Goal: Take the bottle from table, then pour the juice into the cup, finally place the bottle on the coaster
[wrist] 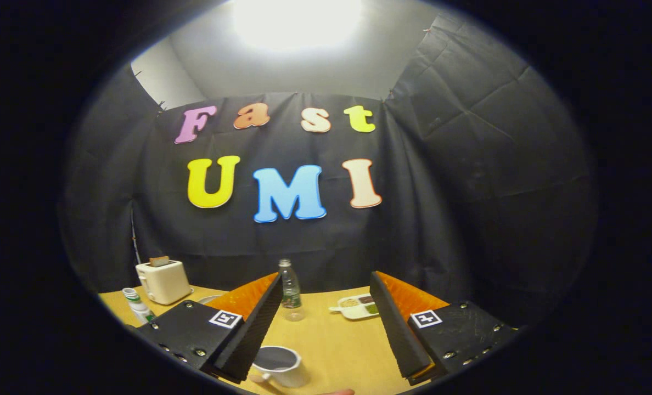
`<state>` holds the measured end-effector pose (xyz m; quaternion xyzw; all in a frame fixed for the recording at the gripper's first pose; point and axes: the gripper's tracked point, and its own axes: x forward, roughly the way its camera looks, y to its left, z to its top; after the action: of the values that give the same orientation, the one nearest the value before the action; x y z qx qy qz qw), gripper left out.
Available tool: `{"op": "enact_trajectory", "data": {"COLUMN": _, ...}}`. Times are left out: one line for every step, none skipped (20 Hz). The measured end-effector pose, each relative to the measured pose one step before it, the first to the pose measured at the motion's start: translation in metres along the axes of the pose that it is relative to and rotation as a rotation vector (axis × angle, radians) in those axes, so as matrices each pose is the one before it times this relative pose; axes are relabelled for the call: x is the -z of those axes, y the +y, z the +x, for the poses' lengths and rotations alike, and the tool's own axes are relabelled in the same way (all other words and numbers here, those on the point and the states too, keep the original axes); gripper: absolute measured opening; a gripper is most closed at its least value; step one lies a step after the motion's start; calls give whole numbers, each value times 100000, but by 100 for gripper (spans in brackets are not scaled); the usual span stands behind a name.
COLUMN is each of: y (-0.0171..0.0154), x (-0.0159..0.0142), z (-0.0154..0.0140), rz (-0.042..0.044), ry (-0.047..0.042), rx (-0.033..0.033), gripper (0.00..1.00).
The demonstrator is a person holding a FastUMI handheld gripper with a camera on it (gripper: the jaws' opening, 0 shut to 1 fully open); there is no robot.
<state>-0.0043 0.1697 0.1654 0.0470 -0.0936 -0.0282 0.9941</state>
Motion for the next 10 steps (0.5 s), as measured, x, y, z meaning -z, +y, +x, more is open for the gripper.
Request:
{"op": "enact_trajectory", "data": {"y": 2507, "x": 267, "z": -412, "rz": 1346, "ry": 593, "rx": -4132, "gripper": 96}}
{"op": "enact_trajectory", "data": {"y": 2271, "x": 580, "z": -329, "rz": 1299, "ry": 868, "rx": -3661, "gripper": 96}}
{"op": "enact_trajectory", "data": {"y": 1975, "x": 496, "z": -360, "rz": 1522, "ry": 468, "rx": -2976, "gripper": 96}}
{"op": "enact_trajectory", "data": {"y": 1888, "x": 581, "z": -213, "rz": 1674, "ry": 675, "rx": -3143, "gripper": 96}}
{"op": "enact_trajectory", "data": {"y": 1847, "x": 611, "z": -283, "rz": 1456, "ry": 813, "rx": -3049, "gripper": 96}}
{"op": "enact_trajectory", "data": {"y": 1480, "x": 722, "z": -190, "rz": 881, "ry": 921, "rx": -2112, "gripper": 96}}
{"op": "enact_trajectory", "data": {"y": 1332, "x": 634, "z": -215, "rz": 369, "ry": 864, "rx": -1807, "gripper": 96}}
{"op": "enact_trajectory", "data": {"y": 1256, "x": 733, "z": -136, "rz": 95, "ry": 903, "rx": -1626, "gripper": 96}}
{"op": "enact_trajectory", "data": {"y": 1257, "x": 686, "z": -5, "rz": -16, "ry": 905, "rx": -1823, "gripper": 96}}
{"op": "enact_trajectory", "data": {"y": 1305, "x": 683, "z": 50, "rz": -107, "ry": 572, "rx": -1905, "gripper": 96}}
